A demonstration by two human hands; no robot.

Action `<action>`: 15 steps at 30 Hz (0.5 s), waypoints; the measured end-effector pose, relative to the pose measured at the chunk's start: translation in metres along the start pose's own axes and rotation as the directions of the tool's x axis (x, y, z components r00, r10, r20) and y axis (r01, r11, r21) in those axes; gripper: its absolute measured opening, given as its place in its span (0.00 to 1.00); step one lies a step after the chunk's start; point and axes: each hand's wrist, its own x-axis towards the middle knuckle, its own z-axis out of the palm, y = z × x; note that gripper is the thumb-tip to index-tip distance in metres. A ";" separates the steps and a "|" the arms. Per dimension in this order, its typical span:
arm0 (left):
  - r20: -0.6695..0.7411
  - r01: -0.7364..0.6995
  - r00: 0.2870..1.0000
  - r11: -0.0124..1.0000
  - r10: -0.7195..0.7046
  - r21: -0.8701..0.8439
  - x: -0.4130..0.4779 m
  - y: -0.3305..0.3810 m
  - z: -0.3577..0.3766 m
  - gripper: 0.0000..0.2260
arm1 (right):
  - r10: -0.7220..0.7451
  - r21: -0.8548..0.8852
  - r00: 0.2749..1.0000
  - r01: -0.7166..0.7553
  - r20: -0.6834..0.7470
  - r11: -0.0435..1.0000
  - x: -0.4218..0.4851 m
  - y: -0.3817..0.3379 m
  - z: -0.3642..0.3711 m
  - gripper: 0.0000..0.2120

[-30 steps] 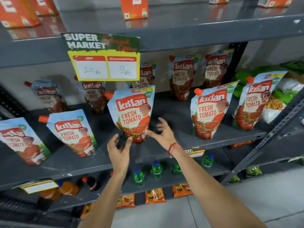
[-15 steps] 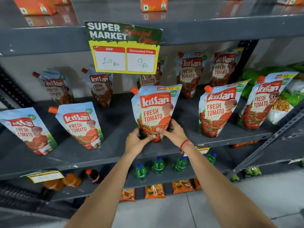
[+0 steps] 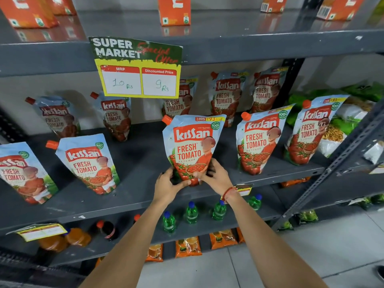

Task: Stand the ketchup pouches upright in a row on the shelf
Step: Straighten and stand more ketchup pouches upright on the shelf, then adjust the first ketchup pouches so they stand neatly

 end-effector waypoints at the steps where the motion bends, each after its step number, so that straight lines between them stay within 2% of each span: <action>1: 0.005 -0.007 1.000 1.000 0.007 -0.001 0.000 0.001 0.000 0.32 | 0.003 -0.001 1.000 -0.003 -0.010 1.000 0.000 0.000 -0.001 0.27; 4: 0.039 -0.021 0.999 0.999 0.022 -0.032 -0.004 0.005 -0.002 0.33 | 0.010 0.006 0.994 -0.009 -0.105 1.000 -0.006 -0.001 0.000 0.32; 6: 0.046 -0.032 0.998 0.998 0.035 -0.058 -0.008 0.006 -0.009 0.32 | -0.020 0.030 0.972 0.028 -0.235 0.999 -0.013 -0.003 0.008 0.29; 8: 0.003 -0.050 0.999 0.995 0.050 -0.084 -0.014 0.003 -0.022 0.30 | -0.067 0.020 0.909 0.083 -0.411 0.996 -0.024 -0.005 0.023 0.25; 11: -0.133 -0.073 0.990 0.989 0.055 -0.132 -0.023 -0.011 -0.049 0.21 | -0.202 -0.142 0.758 0.145 -0.620 0.979 -0.039 -0.009 0.053 0.15; 13: -0.221 -0.092 0.974 0.980 0.052 -0.176 -0.033 -0.022 -0.072 0.15 | -0.294 -0.230 0.685 0.187 -0.666 0.955 -0.045 -0.017 0.080 0.12; 15: -0.330 -0.125 0.943 0.970 0.050 -0.211 -0.046 -0.032 -0.093 0.09 | -0.333 -0.238 0.709 0.234 -0.621 0.943 -0.046 -0.026 0.104 0.13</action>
